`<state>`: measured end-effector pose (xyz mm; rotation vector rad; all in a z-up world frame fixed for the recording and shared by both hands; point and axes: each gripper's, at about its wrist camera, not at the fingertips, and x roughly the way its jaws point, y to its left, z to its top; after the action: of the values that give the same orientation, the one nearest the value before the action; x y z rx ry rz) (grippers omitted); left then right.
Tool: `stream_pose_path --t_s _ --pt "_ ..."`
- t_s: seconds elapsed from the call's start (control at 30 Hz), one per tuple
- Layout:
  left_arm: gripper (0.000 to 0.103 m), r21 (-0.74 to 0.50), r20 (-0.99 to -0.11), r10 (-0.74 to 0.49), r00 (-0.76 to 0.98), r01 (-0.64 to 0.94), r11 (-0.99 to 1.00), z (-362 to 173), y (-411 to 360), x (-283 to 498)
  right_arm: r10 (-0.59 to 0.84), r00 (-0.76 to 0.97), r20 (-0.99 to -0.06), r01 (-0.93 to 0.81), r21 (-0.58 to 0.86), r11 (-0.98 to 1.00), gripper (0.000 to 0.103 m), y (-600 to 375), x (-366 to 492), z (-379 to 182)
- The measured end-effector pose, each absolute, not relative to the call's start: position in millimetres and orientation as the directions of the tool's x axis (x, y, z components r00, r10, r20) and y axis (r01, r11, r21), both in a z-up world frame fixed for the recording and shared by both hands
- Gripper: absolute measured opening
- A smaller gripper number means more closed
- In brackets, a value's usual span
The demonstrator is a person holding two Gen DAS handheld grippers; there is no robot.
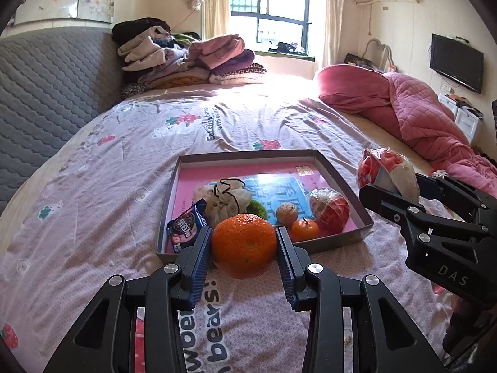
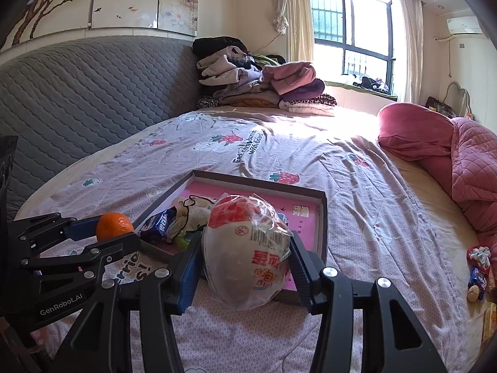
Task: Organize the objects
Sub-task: 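Lift the orange with the left tool while the right tool carries the bagged ball over the tray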
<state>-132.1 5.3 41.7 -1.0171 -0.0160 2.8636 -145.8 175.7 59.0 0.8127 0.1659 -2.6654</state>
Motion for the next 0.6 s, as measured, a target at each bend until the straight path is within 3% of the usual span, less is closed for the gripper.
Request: stream_pose_path --t_s 0.6 --pt "0.042 -0.017 -0.631 0.032 -0.775 -0.028 -0.999 31 -18 -196 -0.3 -0.785 -0.542 0.397 -0.068 -0.915 0.052 158 -187 47"
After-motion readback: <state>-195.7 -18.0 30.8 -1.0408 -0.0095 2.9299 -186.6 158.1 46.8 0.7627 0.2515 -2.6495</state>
